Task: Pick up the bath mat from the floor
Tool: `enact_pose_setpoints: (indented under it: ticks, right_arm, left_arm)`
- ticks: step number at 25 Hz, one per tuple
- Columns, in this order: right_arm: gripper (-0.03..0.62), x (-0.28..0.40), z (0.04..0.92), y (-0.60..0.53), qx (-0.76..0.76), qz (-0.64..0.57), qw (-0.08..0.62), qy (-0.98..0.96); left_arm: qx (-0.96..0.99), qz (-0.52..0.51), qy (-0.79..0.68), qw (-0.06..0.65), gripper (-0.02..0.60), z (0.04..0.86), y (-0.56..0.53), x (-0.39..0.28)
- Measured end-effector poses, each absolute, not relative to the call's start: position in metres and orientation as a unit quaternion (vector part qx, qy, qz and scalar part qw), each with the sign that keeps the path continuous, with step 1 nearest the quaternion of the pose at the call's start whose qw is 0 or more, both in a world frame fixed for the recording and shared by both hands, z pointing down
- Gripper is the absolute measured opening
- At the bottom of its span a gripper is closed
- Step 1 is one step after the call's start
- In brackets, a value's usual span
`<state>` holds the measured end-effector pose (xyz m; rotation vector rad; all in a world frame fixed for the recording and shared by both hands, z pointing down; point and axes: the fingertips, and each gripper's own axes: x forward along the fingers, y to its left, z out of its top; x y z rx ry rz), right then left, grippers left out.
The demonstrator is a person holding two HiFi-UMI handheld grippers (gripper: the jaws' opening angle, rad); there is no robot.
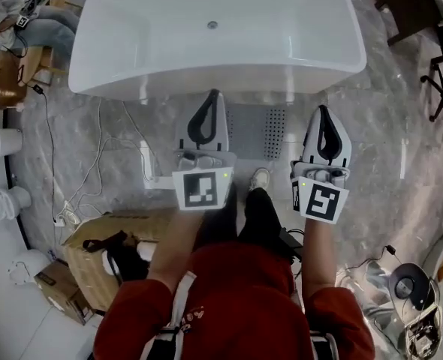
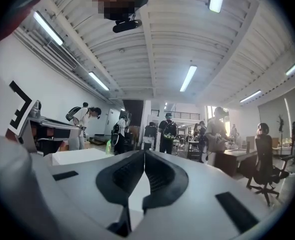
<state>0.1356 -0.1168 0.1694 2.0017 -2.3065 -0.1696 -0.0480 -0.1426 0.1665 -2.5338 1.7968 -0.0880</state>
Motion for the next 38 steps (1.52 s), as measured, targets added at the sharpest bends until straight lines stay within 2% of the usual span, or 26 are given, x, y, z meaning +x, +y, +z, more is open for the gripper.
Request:
enact_pose_setpoints:
  ticks: [20, 38]
  right_arm:
    - [0.012, 0.101, 0.469, -0.081, 0.648, 0.117, 0.128, -0.741]
    - [0.012, 0.1, 0.687, -0.029, 0.633, 0.169, 0.193, -0.731]
  left_arm:
    - [-0.798, -0.135, 0.578, -0.102, 0.015, 0.444, -0.104, -0.097]
    - [-0.79, -0.189, 0.559, -0.163, 0.015, 0.679, -0.05, -0.105]
